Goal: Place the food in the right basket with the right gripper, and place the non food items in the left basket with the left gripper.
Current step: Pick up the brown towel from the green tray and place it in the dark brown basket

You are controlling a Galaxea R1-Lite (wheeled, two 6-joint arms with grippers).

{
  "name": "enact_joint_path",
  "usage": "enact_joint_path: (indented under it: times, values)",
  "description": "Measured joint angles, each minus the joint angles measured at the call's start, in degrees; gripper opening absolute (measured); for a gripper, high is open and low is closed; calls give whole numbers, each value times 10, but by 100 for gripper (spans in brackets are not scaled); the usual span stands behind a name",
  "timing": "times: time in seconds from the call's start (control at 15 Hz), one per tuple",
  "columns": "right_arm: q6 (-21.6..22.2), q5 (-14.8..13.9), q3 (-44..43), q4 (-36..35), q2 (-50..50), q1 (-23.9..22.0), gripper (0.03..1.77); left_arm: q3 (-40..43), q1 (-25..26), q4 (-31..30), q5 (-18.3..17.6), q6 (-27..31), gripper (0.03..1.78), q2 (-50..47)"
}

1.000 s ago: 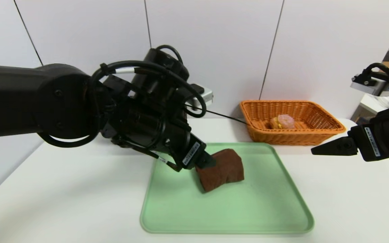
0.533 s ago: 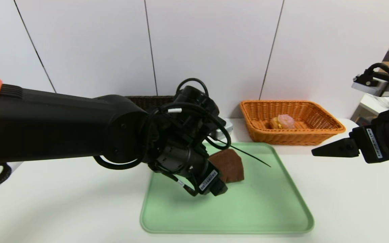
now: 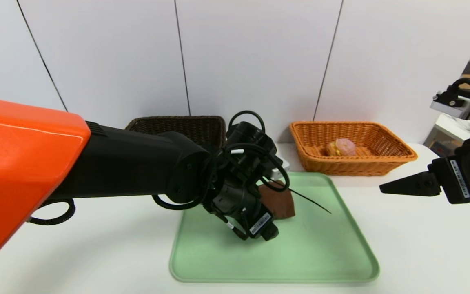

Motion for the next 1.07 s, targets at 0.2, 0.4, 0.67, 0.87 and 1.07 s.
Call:
enact_joint_path:
  times: [0.2,0.4,0.67,0.87,1.07]
  values:
    - [0,0,3,0,-5,-1,170,-13,0,-45,5,1,169,25]
    - [0,0,5,0,-8,-4,170,-16,0,-66,5,2,169,41]
    - [0,1,6,0,-8,-7,170,-17,0,-68,5,18,169,43]
    - [0,0,6,0,-8,-7,170,-16,0,-68,4,35,169,33]
    - [0,1,6,0,-10,-7,170,-15,1,-68,7,40,169,36]
